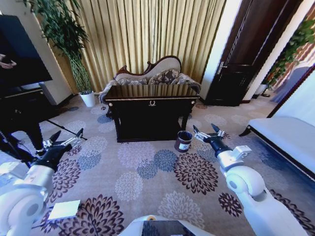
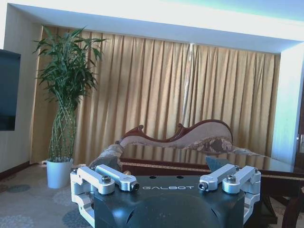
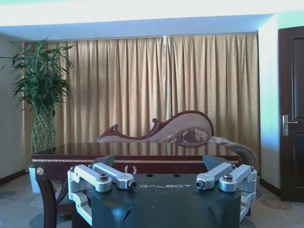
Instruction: Move to the front of the table and place the trash on the table into the trash bin.
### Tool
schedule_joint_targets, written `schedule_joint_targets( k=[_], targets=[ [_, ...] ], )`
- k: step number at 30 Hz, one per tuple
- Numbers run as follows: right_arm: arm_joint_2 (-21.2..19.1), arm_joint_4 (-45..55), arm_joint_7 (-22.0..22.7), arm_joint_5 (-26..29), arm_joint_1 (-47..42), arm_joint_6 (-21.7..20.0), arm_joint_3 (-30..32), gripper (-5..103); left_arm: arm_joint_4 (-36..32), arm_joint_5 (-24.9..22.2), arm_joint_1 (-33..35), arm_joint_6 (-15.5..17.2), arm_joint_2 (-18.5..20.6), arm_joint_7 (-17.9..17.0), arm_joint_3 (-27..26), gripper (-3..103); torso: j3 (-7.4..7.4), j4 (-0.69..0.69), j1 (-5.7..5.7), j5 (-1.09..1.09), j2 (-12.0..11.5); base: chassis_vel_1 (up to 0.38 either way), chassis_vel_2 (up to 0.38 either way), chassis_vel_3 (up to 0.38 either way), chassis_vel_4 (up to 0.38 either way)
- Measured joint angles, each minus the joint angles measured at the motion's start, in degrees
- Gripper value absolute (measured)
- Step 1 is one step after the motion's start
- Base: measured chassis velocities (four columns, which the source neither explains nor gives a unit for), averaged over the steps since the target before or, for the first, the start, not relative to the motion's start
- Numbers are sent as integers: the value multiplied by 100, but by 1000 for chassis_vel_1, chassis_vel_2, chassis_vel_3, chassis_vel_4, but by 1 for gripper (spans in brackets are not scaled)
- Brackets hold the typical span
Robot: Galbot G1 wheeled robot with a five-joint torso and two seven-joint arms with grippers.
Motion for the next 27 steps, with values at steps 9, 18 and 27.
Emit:
schedule_joint_targets(
  k=[9, 18, 27],
  targets=[
    [44, 370, -22, 55, -357, -109, 121, 100, -48, -84, 80, 23, -137, 44, -212, 100, 0, 0, 0, 0, 0, 0, 0, 0, 0],
    [104, 400, -14, -252, -579, -27, 526, 100, -184, -146, 199, 14, -289, 146, -275, 100, 0, 0, 0, 0, 0, 0, 0, 0, 0],
    [143, 535, -246, -83, -899, 52, 760, 100, -244, -285, 201, 122, -253, 205, -343, 100, 0, -1, 0, 0, 0, 0, 0, 0, 0]
  ],
)
